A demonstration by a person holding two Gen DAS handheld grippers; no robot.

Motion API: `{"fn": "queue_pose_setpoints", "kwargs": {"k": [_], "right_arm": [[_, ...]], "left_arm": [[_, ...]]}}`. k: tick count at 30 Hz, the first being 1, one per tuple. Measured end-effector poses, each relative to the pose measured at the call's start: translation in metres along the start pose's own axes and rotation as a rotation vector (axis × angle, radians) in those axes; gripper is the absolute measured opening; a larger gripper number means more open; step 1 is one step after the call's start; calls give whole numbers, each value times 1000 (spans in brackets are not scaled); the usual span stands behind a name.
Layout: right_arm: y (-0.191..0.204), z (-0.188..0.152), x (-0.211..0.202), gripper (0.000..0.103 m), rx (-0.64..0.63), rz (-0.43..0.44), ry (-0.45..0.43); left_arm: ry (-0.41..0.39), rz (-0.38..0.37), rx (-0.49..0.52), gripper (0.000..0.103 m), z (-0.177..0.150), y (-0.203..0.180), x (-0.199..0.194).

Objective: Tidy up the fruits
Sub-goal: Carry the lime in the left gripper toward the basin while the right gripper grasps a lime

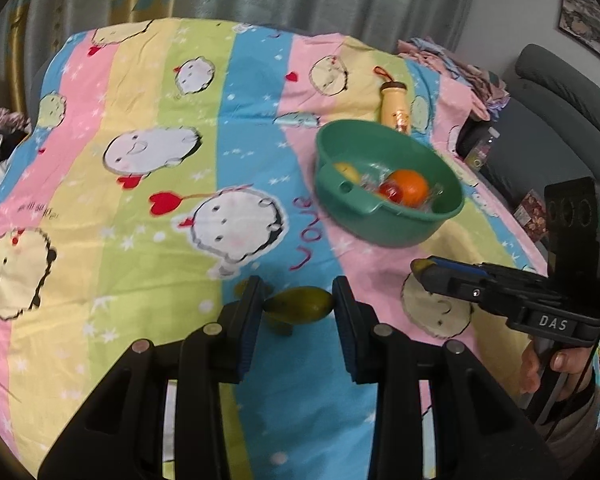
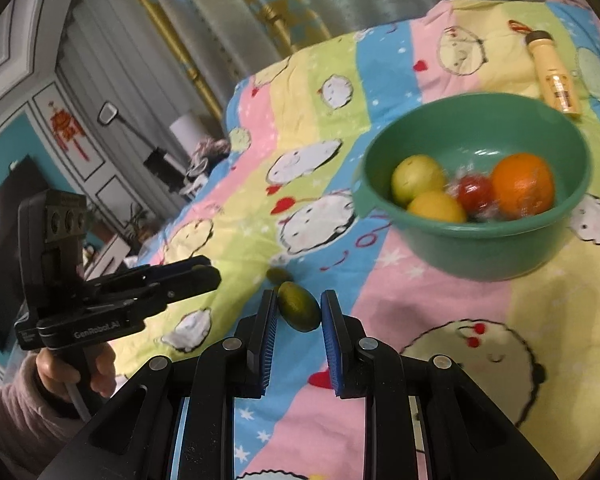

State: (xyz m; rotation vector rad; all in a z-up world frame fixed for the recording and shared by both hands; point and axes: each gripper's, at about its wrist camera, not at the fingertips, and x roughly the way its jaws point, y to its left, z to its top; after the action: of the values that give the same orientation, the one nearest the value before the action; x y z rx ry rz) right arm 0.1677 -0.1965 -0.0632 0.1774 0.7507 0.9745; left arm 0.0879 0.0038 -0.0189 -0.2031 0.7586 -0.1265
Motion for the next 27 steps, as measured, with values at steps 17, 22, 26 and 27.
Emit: {"fn": "queue_pose_setpoints", "kwargs": {"k": [17, 22, 26, 27], "right_arm": [[-34, 27, -53, 24, 88, -47, -183], [-45, 44, -62, 24, 89, -108, -214], [-56, 55, -64, 24, 97, -148, -230], [-59, 57, -64, 24, 100, -155, -233]], "left_arm": [[-46, -86, 74, 35, 45, -45, 13], [-53, -124, 86, 35, 67, -57, 25], [-44, -145, 82, 35, 87, -63, 42], [-42, -153, 82, 35, 92, -65, 47]]}}
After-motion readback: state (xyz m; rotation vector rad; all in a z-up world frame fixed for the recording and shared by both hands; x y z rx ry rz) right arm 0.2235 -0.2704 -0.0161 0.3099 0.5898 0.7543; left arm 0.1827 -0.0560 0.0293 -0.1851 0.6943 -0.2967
